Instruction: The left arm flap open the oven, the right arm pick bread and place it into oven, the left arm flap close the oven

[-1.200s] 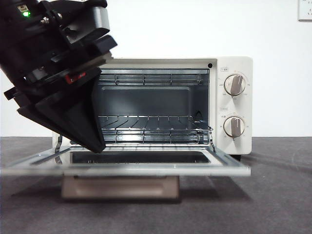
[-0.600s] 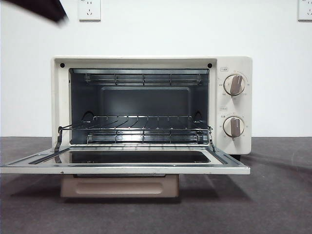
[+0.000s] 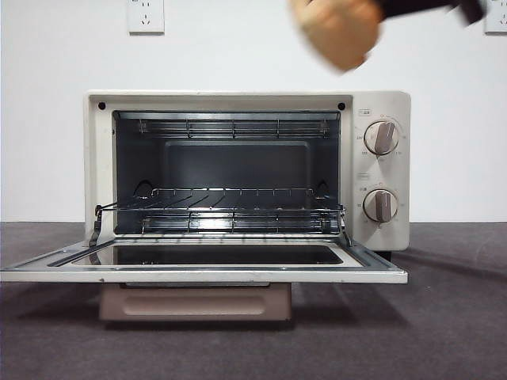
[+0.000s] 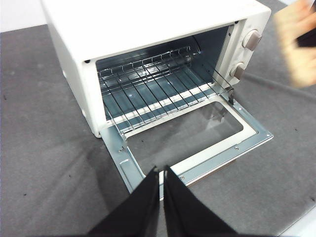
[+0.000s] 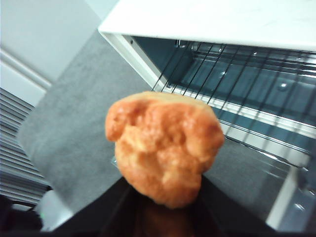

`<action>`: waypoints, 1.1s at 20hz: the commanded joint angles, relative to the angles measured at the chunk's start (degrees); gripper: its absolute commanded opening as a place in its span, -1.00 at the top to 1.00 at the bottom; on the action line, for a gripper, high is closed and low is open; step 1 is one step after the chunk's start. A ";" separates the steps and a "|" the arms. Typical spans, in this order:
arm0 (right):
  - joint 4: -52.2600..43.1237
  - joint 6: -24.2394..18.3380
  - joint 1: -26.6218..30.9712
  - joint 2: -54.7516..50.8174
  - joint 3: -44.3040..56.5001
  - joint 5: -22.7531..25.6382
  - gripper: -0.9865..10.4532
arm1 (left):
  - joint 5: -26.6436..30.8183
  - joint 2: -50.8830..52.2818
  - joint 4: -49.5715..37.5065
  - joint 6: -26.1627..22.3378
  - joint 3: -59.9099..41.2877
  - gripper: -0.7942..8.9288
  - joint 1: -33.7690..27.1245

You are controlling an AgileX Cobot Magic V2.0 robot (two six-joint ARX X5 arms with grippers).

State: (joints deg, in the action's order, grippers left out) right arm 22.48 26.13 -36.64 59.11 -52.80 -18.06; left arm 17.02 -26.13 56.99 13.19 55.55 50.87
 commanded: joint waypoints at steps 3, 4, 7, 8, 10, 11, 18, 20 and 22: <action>-6.47 1.09 -4.55 8.24 -0.90 6.54 0.61 | 0.39 2.43 -0.42 2.58 1.16 0.80 0.48; -7.72 1.11 -5.27 9.94 -0.90 8.59 0.61 | 0.39 2.82 -0.42 2.58 1.16 0.80 0.48; -10.71 1.16 -6.43 14.10 -0.90 12.74 0.61 | 0.39 3.08 -0.35 2.56 1.16 0.80 0.48; -11.67 1.18 -6.56 15.37 -0.90 13.73 0.61 | 0.37 3.08 -0.35 2.56 1.16 0.80 0.48; -13.73 1.60 -6.62 17.62 -0.90 14.82 0.61 | 0.37 3.06 -0.39 2.56 1.16 0.80 0.48; -14.93 1.95 -6.62 18.60 -0.90 15.58 0.61 | 0.39 3.04 -0.39 2.56 1.16 0.80 0.48; -25.03 3.85 -6.34 25.51 -0.90 20.26 0.61 | 0.37 3.04 -0.15 2.56 1.16 0.80 0.48; -27.17 4.55 -6.34 27.19 -0.90 20.76 0.61 | 0.35 3.04 0.22 2.56 1.16 0.80 0.48; -28.96 4.98 -6.21 28.57 -0.90 21.55 0.61 | 0.35 3.04 0.50 2.54 1.16 0.80 0.48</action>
State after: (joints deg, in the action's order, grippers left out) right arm -5.32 29.87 -42.57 86.54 -52.80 3.09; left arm 17.06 -22.85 57.84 15.22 55.55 50.87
